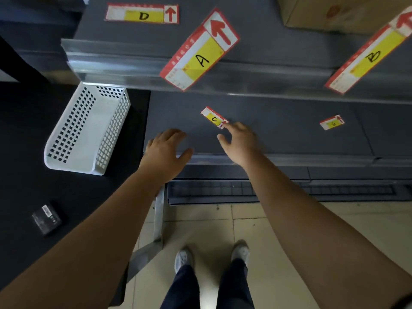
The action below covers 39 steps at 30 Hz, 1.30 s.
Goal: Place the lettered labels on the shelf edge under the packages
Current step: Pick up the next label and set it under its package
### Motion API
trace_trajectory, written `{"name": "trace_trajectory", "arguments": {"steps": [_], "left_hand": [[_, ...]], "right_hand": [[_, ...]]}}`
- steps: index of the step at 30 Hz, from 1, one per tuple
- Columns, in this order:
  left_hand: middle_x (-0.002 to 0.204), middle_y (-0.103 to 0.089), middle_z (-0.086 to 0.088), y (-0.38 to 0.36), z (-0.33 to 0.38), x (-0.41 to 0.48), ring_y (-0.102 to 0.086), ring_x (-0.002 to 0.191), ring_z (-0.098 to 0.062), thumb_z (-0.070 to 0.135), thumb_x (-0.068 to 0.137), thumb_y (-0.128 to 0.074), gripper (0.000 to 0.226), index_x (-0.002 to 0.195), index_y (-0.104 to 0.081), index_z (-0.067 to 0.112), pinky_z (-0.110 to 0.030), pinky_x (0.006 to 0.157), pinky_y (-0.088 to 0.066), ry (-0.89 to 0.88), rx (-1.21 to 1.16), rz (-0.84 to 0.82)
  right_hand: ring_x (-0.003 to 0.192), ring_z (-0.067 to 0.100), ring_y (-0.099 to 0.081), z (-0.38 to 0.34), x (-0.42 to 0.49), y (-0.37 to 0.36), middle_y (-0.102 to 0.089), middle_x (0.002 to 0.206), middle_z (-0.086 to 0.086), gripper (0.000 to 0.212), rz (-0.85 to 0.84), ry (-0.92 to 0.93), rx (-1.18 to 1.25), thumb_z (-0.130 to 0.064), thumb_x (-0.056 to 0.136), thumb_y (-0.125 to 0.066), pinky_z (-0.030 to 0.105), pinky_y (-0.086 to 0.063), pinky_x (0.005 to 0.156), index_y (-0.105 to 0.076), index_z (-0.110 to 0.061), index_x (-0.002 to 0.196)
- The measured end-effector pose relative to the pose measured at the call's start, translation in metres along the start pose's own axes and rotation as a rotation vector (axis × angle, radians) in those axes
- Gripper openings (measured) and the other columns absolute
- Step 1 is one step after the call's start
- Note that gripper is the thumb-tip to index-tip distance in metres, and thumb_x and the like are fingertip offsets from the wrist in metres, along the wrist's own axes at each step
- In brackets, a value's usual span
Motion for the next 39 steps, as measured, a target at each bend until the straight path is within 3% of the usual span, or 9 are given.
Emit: {"name": "trace_trajectory", "arguments": {"steps": [6, 11, 19, 27, 32, 36, 39], "left_hand": [[0.129, -0.054, -0.002, -0.003, -0.004, 0.001, -0.049, 0.118, -0.025, 0.046, 0.088, -0.05, 0.046, 0.126, -0.053, 0.02, -0.044, 0.098, -0.034, 0.006, 0.003, -0.018], [0.132, -0.052, 0.0, -0.004, 0.0, -0.006, -0.046, 0.121, -0.023, 0.045, 0.09, -0.052, 0.045, 0.128, -0.051, 0.021, -0.043, 0.101, -0.033, 0.025, 0.012, -0.038], [0.131, -0.053, 0.0, 0.002, 0.006, -0.018, -0.046, 0.121, -0.023, 0.043, 0.09, -0.053, 0.043, 0.127, -0.053, 0.021, -0.043, 0.101, -0.033, 0.013, 0.01, -0.025], [0.134, -0.051, 0.001, 0.005, 0.005, -0.03, -0.043, 0.125, -0.021, 0.043, 0.09, -0.051, 0.044, 0.129, -0.051, 0.022, -0.043, 0.104, -0.029, 0.014, 0.031, -0.038], [0.134, -0.051, 0.002, 0.007, 0.008, -0.033, -0.042, 0.125, -0.019, 0.045, 0.09, -0.05, 0.044, 0.128, -0.051, 0.023, -0.043, 0.104, -0.029, -0.002, 0.028, -0.031], [0.133, -0.051, 0.002, 0.008, 0.008, -0.035, -0.043, 0.124, -0.019, 0.045, 0.09, -0.05, 0.044, 0.129, -0.051, 0.023, -0.041, 0.104, -0.029, -0.016, 0.031, -0.033], [0.132, -0.052, 0.002, 0.006, 0.006, -0.038, -0.044, 0.123, -0.019, 0.047, 0.09, -0.049, 0.044, 0.128, -0.051, 0.023, -0.041, 0.103, -0.03, -0.016, 0.036, -0.035]], "right_hand": [[0.114, 0.028, -0.047, -0.001, 0.017, -0.011, -0.052, 0.122, 0.006, 0.042, 0.028, 0.048, -0.124, -0.046, 0.094, -0.047, 0.039, -0.038, 0.094, -0.057, -0.021, 0.126], [0.114, 0.023, -0.048, 0.008, 0.001, -0.006, -0.053, 0.124, 0.0, 0.035, -0.016, 0.105, -0.062, -0.039, 0.093, -0.053, 0.037, -0.038, 0.095, -0.061, -0.018, 0.12], [0.124, 0.026, -0.044, 0.006, 0.009, 0.006, -0.048, 0.134, 0.005, 0.056, -0.113, 0.036, 0.01, -0.032, 0.09, -0.063, 0.042, -0.039, 0.103, -0.042, -0.022, 0.142], [0.118, 0.025, -0.043, 0.001, 0.012, 0.003, -0.048, 0.123, 0.002, 0.031, -0.138, 0.003, -0.065, -0.035, 0.086, -0.067, 0.041, -0.037, 0.098, -0.061, -0.024, 0.114], [0.118, 0.024, -0.043, -0.001, 0.009, 0.005, -0.049, 0.122, 0.002, 0.037, -0.157, -0.008, -0.045, -0.035, 0.08, -0.071, 0.042, -0.037, 0.098, -0.059, -0.023, 0.113], [0.127, 0.025, -0.038, 0.003, 0.007, 0.005, -0.045, 0.132, 0.003, 0.056, -0.186, 0.0, -0.038, -0.038, 0.083, -0.069, 0.044, -0.033, 0.103, -0.049, -0.023, 0.134], [0.122, 0.024, -0.039, 0.003, 0.007, 0.007, -0.046, 0.126, 0.002, 0.042, -0.186, 0.042, -0.063, -0.038, 0.084, -0.067, 0.042, -0.033, 0.101, -0.058, -0.026, 0.124]]}}
Point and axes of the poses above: each hand's wrist, its own x-axis towards the middle knuckle, its own y-axis out of the back of the hand, z = x × y, the point moved 4 cm from there along x, towards the middle knuckle
